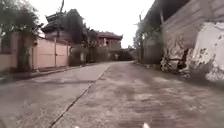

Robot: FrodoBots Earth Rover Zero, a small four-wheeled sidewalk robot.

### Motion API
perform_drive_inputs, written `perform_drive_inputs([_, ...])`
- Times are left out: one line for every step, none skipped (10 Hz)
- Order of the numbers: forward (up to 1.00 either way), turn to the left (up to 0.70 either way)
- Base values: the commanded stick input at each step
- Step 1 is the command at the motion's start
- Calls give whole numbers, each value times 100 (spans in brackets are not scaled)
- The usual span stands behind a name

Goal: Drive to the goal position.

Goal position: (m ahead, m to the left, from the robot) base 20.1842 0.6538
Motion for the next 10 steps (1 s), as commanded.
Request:
perform_drive_inputs([70, 0])
perform_drive_inputs([70, 0])
perform_drive_inputs([70, 0])
perform_drive_inputs([70, 0])
perform_drive_inputs([70, 0])
perform_drive_inputs([70, 0])
perform_drive_inputs([70, 0])
perform_drive_inputs([70, 0])
perform_drive_inputs([70, 0])
perform_drive_inputs([70, 0])
